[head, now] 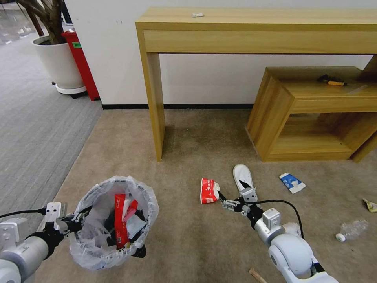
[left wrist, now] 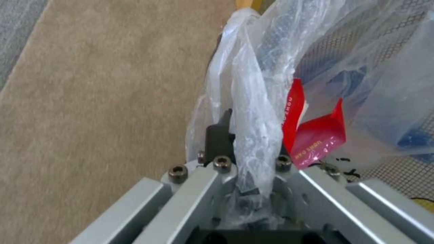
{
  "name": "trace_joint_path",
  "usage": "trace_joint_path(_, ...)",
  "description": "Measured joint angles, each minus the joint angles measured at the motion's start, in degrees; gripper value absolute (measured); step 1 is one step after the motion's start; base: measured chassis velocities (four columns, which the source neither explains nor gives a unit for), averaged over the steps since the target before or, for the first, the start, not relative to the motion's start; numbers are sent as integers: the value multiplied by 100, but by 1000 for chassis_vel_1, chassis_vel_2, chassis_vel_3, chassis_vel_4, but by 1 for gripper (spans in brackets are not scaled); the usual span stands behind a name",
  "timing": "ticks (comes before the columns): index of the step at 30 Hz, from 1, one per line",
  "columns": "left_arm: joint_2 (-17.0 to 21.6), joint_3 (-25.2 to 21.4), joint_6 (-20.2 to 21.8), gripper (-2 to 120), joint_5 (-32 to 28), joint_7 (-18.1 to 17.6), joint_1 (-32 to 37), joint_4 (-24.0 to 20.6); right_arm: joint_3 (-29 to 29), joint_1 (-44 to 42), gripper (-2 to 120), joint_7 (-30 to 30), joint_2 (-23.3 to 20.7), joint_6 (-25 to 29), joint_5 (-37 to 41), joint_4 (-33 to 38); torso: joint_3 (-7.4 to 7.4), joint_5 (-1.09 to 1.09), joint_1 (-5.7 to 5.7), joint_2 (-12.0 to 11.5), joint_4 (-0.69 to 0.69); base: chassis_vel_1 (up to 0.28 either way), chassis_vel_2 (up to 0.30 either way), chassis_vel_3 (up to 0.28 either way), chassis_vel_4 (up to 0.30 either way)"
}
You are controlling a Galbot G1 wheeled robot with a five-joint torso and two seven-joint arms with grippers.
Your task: Pick up the trash bin and place the garbage on the floor into it.
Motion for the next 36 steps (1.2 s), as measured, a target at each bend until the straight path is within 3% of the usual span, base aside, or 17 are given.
trace_joint_path(8, -19, 9, -1, 0, 14, 8, 5, 20, -113, 240, 100, 191, 64, -183, 289, -499, 1, 1, 1, 0, 0, -73, 69, 84, -65)
trace_joint_path(17, -22, 27, 0, 0, 38, 28, -3, 79, -665, 1730, 100, 186, 514, -217, 917, -2735, 0, 2, -1, 0, 1, 0, 0, 0, 0)
trace_joint_path(22, -22, 27, 0, 0, 39, 24, -1, 93, -846, 2054, 100, 125, 709, -219, 1022, -3176, 0, 1, 0, 0, 1, 0, 0, 0, 0)
trace_joint_path(24, -6, 26, 0, 0, 40, 8, 0, 94, -1045, 2395, 100, 69, 947, -310, 1088, -3739, 0, 1, -1, 0, 1, 0, 0, 0, 0)
trace_joint_path(36, -83, 83, 0, 0, 114, -8, -20, 62, -1017, 2805, 100, 201, 1218, -350, 1121, -4739, 0, 1, -1, 0, 0, 0, 0, 0, 0)
